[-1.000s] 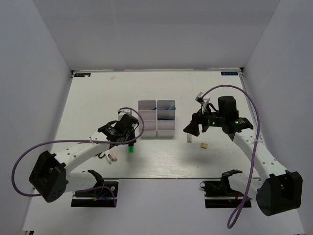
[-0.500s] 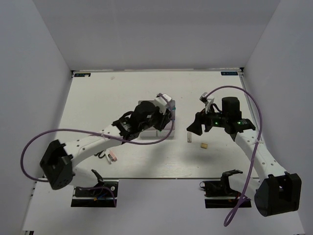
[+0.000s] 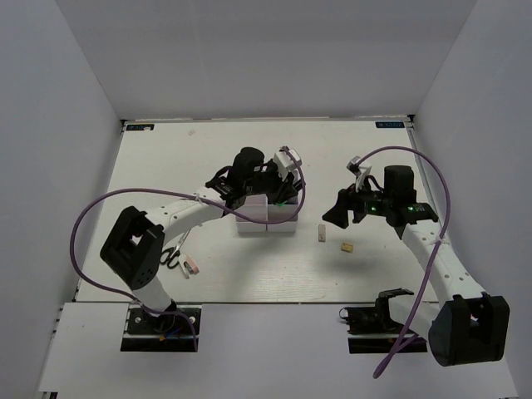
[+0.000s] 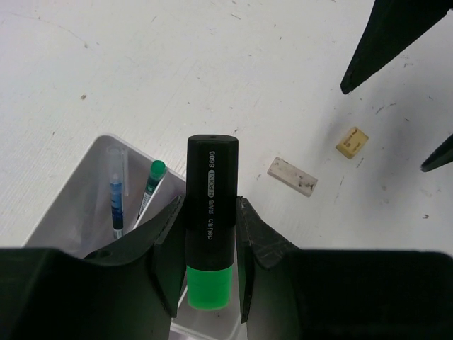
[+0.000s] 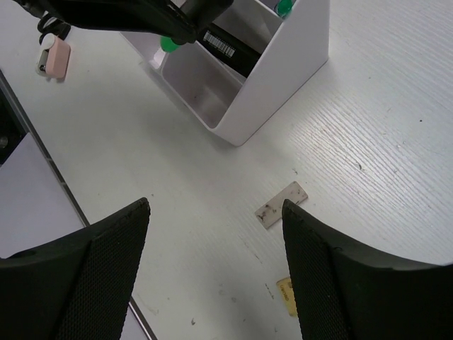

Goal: Sort the stationery into containers
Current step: Place the pen in the storage box.

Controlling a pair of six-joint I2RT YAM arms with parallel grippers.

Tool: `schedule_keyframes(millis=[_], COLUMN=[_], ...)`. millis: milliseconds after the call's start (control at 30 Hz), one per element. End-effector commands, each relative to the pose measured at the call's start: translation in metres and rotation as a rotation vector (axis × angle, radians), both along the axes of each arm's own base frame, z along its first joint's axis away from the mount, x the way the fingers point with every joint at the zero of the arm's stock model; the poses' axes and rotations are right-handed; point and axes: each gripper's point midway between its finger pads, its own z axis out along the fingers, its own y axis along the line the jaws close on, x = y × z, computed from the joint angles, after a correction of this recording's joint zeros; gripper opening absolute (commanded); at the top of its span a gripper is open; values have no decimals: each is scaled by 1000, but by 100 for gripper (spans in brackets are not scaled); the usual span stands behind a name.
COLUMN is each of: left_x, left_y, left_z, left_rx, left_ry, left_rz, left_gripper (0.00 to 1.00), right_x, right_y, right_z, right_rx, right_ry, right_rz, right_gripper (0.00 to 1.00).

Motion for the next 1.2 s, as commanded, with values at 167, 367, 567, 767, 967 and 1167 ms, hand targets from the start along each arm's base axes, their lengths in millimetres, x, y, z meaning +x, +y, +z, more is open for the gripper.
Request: schedule_keyframes(millis=[167,367,567,767,967,1167], left_x=[18,30,34,31,13,-46], left_y=[-4,-4,7,9,16,35], left_z=[0,-13,-21,-3,33,67], left_rx=[-43,-20,-1,-23,-72,-122], left_ry=[-77,-69,-66,-96,-138,-101], left_rz=[-36,-14,45,53,44,83], left_gripper=[0,2,47,62,57,7], right_x=[-3,-5,-5,-3,-8,-42], right_y=[0,-2,-6,-13,-23,-39], right_z=[2,3,4,-1,-15,-73], right_rx=[41,59,70,48,-45,-224], right_ry=[-9,-9,-8,-5,-15,56], right_rz=[40,56,58,52,73,212], right_gripper=[79,83,86,84,67,60])
